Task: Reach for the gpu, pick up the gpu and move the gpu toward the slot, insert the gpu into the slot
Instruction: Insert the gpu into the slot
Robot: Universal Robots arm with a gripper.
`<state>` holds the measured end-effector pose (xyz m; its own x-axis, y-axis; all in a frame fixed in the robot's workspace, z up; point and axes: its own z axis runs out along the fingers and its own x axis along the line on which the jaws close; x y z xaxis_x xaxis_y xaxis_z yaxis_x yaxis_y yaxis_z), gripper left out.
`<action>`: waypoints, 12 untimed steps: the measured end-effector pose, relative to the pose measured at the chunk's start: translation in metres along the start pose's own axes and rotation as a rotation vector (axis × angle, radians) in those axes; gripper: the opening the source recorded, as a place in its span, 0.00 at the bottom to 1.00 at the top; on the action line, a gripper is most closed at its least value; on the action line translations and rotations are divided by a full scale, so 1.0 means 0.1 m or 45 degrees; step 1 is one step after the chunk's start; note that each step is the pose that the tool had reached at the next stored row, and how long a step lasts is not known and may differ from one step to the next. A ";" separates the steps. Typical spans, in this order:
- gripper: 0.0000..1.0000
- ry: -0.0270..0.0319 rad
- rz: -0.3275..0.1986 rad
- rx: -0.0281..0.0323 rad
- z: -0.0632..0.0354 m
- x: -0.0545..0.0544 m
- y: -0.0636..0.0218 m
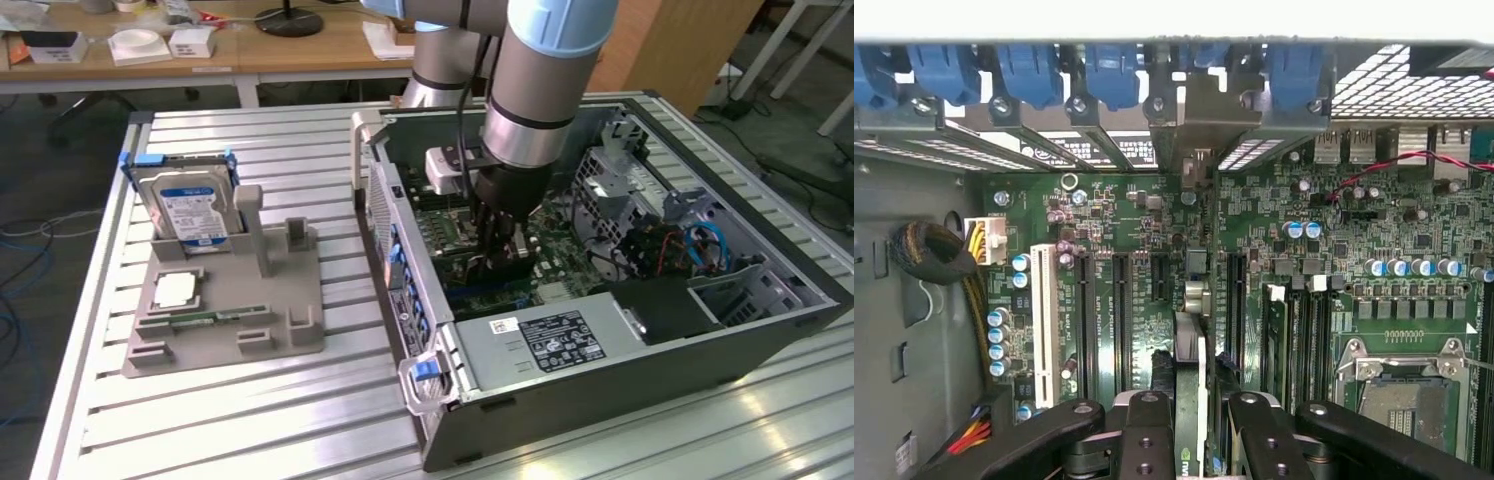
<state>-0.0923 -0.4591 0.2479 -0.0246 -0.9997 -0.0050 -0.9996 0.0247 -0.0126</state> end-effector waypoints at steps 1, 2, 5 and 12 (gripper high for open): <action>0.26 0.0000 0.000 0.0000 0.000 0.00 0.000; 0.26 -0.0003 0.000 0.0002 -0.002 0.00 0.000; 0.26 -0.0016 -0.001 0.0008 -0.022 0.00 -0.001; 0.26 -0.0002 -0.007 0.0001 -0.028 0.00 -0.001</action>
<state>-0.0923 -0.4591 0.2506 -0.0193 -0.9998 -0.0051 -0.9997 0.0194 -0.0126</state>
